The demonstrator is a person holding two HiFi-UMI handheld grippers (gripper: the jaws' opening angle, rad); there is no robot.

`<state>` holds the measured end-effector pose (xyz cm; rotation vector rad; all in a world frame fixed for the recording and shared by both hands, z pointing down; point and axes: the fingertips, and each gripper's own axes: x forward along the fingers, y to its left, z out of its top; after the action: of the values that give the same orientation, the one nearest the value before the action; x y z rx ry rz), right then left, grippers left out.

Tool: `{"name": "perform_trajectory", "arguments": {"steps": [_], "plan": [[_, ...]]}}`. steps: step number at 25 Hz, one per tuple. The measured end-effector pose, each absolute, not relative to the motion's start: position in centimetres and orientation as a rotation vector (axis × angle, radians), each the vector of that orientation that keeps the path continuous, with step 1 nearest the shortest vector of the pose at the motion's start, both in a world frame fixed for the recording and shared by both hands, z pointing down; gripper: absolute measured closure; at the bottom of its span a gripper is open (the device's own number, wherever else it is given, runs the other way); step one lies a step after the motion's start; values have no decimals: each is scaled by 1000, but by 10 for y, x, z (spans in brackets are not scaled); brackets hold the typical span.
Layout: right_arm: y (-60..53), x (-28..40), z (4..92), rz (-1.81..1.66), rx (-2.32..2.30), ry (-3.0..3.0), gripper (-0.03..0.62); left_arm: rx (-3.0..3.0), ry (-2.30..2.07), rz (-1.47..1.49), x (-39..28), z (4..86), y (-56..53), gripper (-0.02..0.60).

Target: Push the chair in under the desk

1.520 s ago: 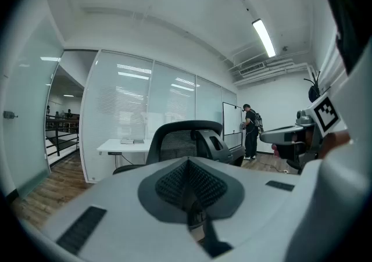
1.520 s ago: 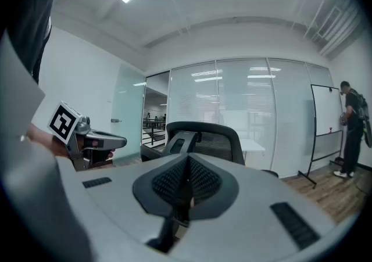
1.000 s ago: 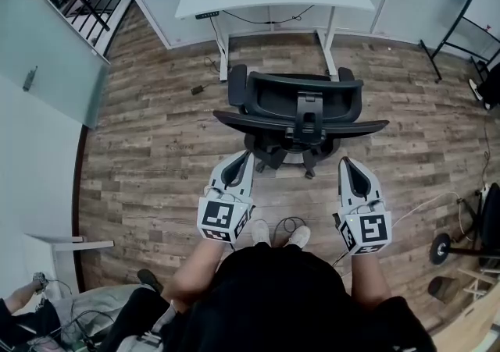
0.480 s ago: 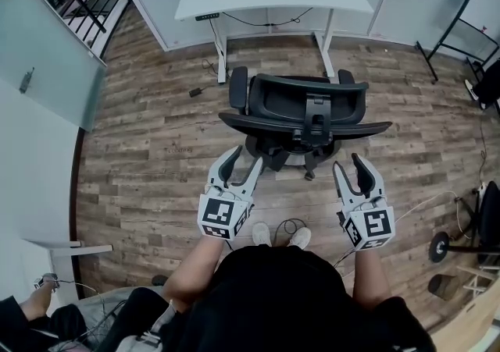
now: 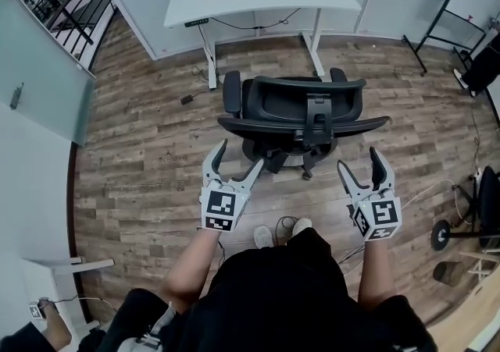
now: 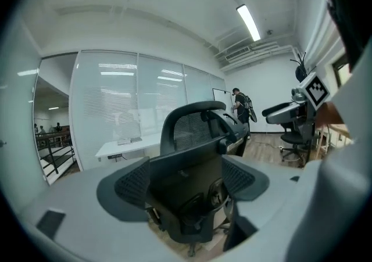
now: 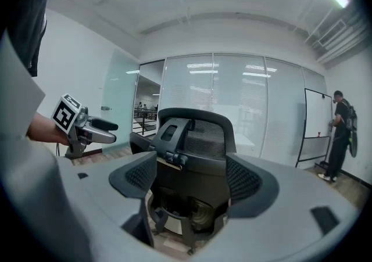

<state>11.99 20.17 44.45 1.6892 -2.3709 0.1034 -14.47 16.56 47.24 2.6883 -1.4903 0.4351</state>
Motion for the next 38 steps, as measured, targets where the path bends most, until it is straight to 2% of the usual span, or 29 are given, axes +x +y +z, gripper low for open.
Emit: {"name": "perform_trajectory", "arguments": {"steps": [14, 23, 29, 38], "plan": [[151, 180, 486, 87, 1652, -2197, 177, 2621, -1615, 747, -146, 503, 114, 173], [122, 180, 503, -132, 1462, -2118, 152, 2689, -1644, 1027, -124, 511, 97, 164], [108, 184, 513, -284, 1392, -2030, 152, 2682, -1692, 1143, -125, 516, 88, 163], [104, 187, 521, -274, 1345, -2088, 155, 2678, -1693, 1188, -123, 521, 87, 155]]}}
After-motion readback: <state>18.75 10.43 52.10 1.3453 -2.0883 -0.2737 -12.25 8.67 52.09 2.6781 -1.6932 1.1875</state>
